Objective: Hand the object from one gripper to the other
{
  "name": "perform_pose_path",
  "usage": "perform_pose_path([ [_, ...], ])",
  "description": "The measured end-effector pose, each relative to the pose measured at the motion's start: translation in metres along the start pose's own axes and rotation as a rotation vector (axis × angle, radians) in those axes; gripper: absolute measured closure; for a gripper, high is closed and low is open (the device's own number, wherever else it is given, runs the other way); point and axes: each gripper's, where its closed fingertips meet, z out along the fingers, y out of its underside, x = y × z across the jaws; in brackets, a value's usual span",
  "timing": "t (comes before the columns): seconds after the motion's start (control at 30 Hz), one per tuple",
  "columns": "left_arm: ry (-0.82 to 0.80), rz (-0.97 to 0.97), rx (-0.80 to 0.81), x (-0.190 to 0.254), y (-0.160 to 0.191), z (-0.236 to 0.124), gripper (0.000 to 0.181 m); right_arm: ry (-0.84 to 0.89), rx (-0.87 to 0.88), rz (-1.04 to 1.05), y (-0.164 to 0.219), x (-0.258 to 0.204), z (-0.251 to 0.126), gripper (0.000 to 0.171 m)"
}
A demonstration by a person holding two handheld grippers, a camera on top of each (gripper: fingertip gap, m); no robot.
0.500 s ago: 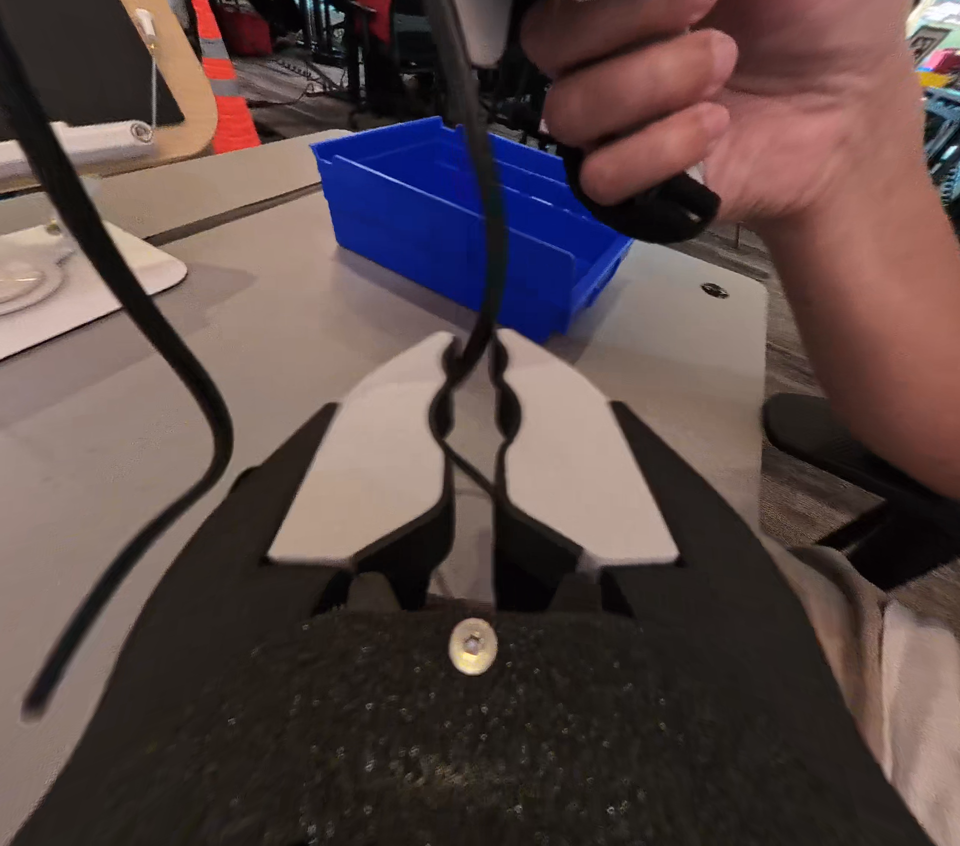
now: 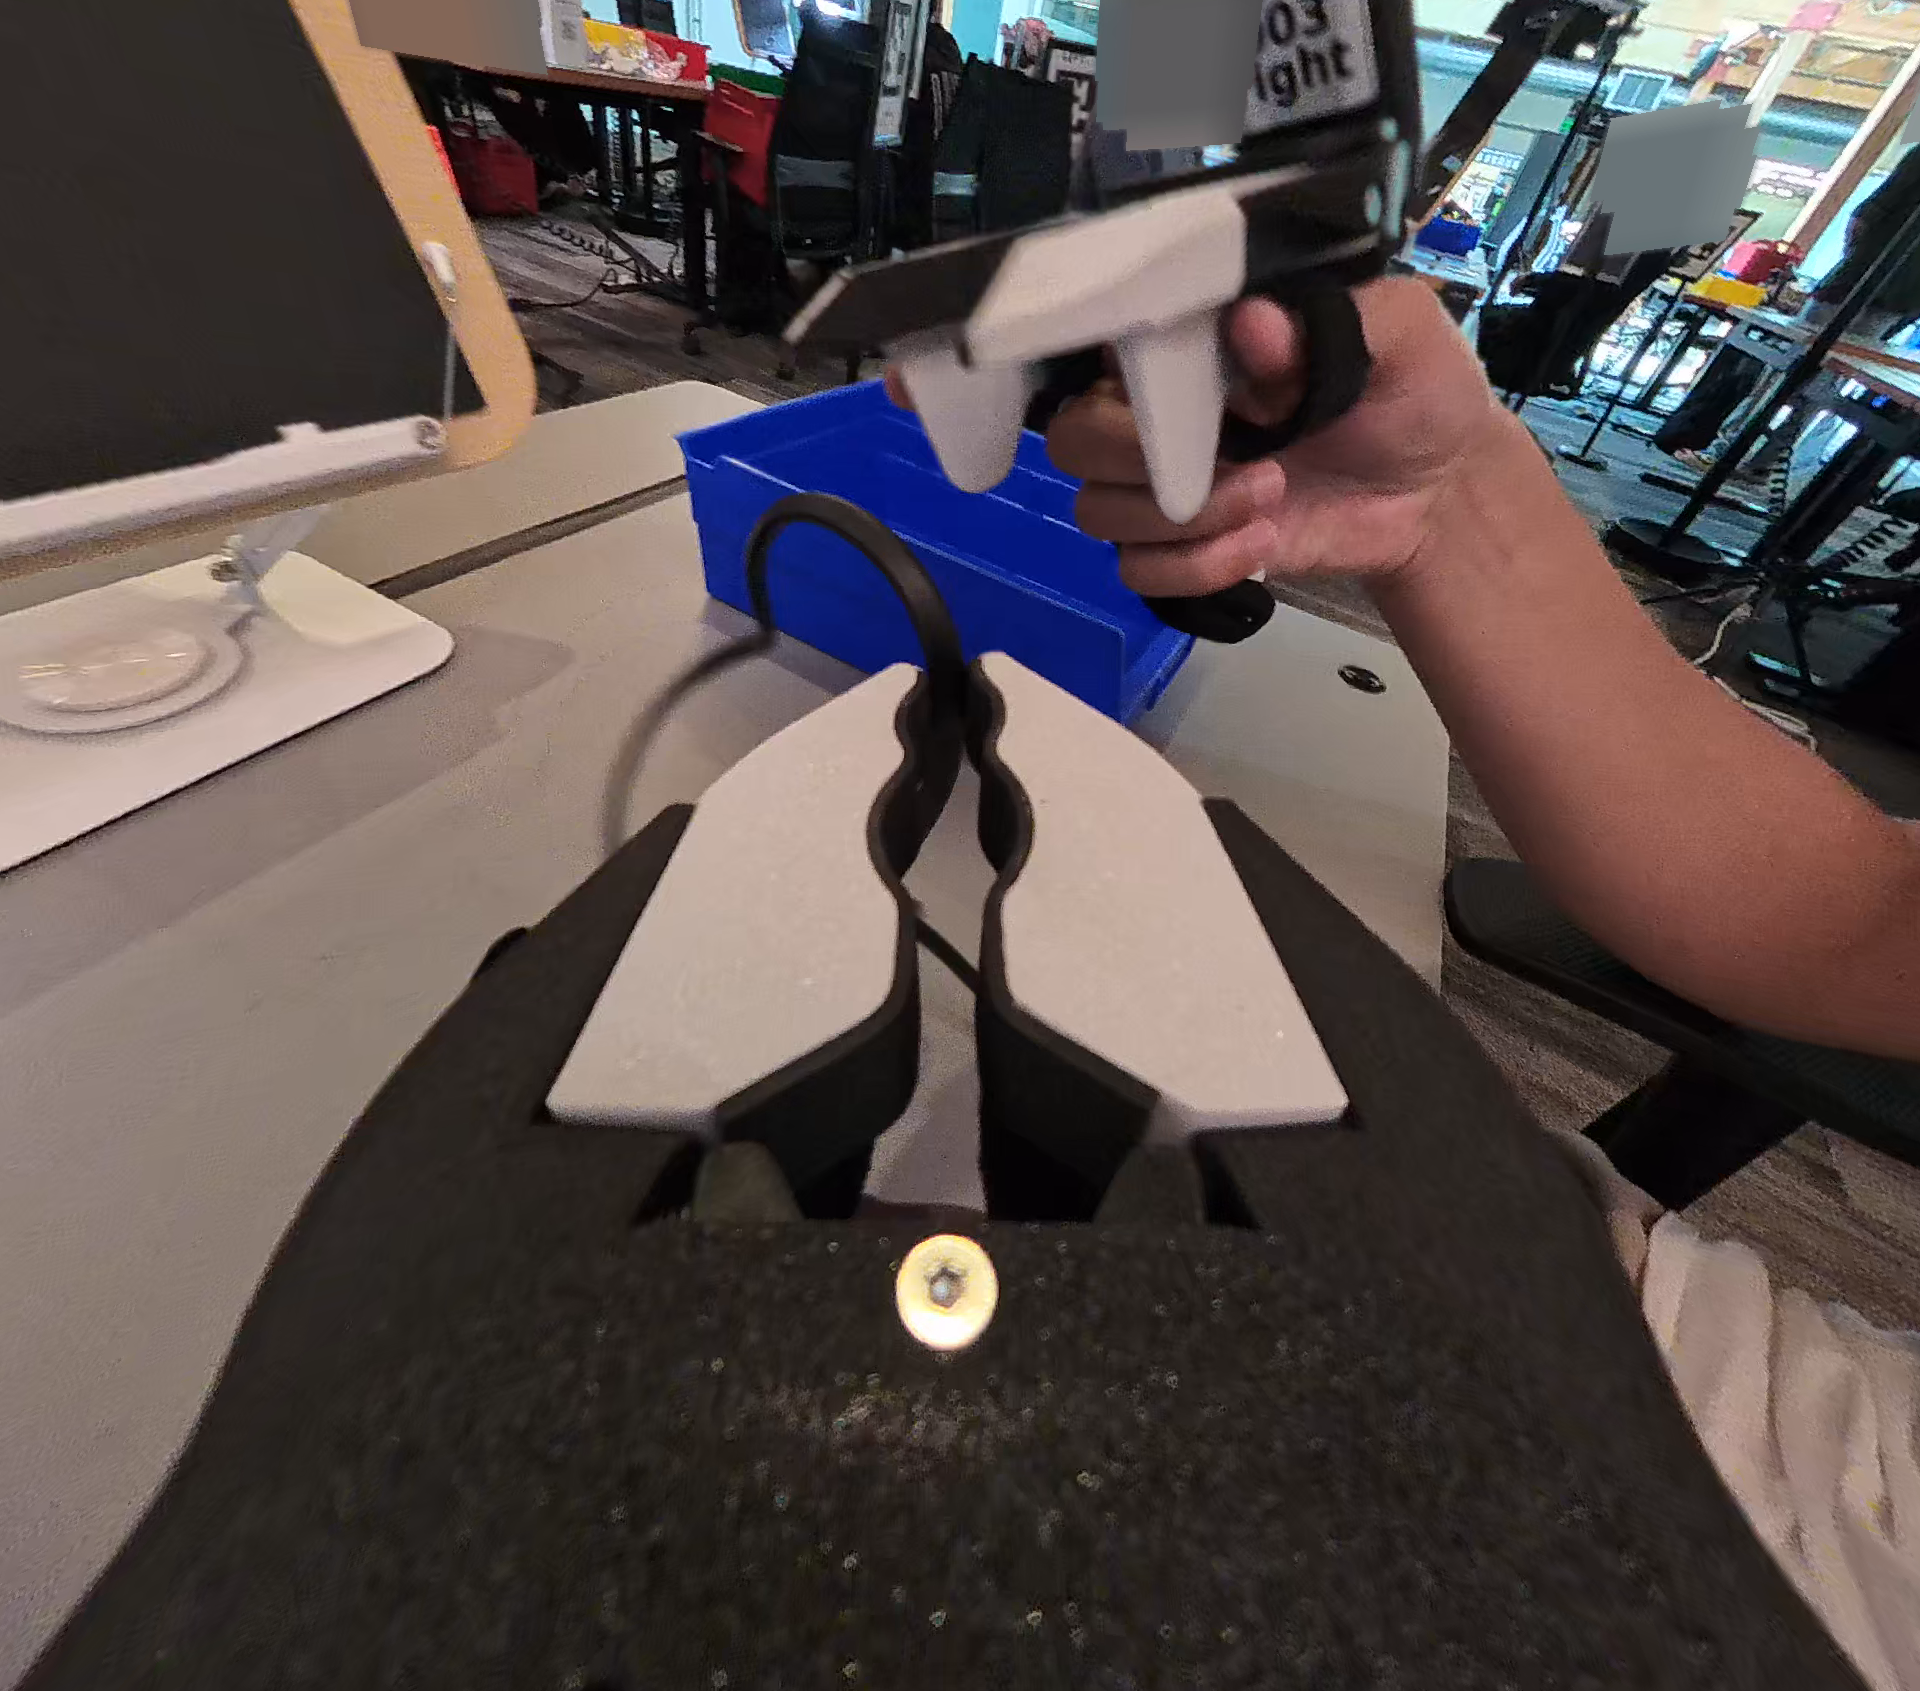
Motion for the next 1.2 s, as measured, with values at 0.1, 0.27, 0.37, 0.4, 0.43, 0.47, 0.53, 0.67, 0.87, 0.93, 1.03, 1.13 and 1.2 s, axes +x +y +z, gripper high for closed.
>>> perform_pose_path([
  [0.1,-0.024,-0.033,0.005,-0.010,-0.015,-0.014,0.176,0.037,-0.071,-0.123,0.009,-0.001,-0.007,0.113],
  [0.27,-0.082,-0.102,-0.016,-0.026,-0.033,-0.034,0.176,0.044,-0.239,-0.316,0.047,-0.016,-0.004,0.107],
  [0.37,-0.073,-0.133,0.007,-0.029,-0.044,-0.044,0.176,0.000,-0.282,-0.411,0.078,-0.036,0.013,0.104],
  [0.4,-0.073,-0.134,0.022,-0.030,-0.047,-0.047,0.176,0.009,-0.275,-0.438,0.087,-0.037,0.022,0.106],
  [0.43,-0.082,-0.132,0.024,-0.032,-0.049,-0.050,0.176,0.019,-0.266,-0.462,0.095,-0.038,0.031,0.108],
  [0.47,-0.090,-0.128,0.022,-0.033,-0.051,-0.052,0.176,0.027,-0.252,-0.475,0.101,-0.037,0.041,0.109],
  [0.53,-0.088,-0.129,0.041,-0.034,-0.056,-0.056,0.176,0.089,-0.225,-0.470,0.108,-0.027,0.059,0.107],
  [0.67,-0.073,-0.131,0.045,-0.030,-0.059,-0.059,0.176,0.173,-0.151,-0.387,0.113,-0.009,0.082,0.113],
  [0.87,-0.069,-0.115,0.027,-0.028,-0.056,-0.054,0.176,0.158,-0.081,-0.336,0.115,-0.006,0.089,0.167],
  [0.93,-0.109,-0.107,0.024,-0.035,-0.055,-0.056,0.176,0.099,-0.092,-0.321,0.116,-0.013,0.086,0.167],
  [1.03,-0.170,-0.089,-0.018,-0.049,-0.048,-0.060,0.176,-0.006,-0.109,-0.322,0.112,-0.028,0.077,0.167],
  [1.13,-0.210,-0.093,-0.047,-0.059,-0.043,-0.063,0.153,-0.098,-0.060,-0.294,0.091,-0.039,0.058,0.167],
  [1.2,-0.242,-0.086,-0.065,-0.066,-0.040,-0.065,0.146,-0.153,0.003,-0.243,0.071,-0.044,0.040,0.167],
])
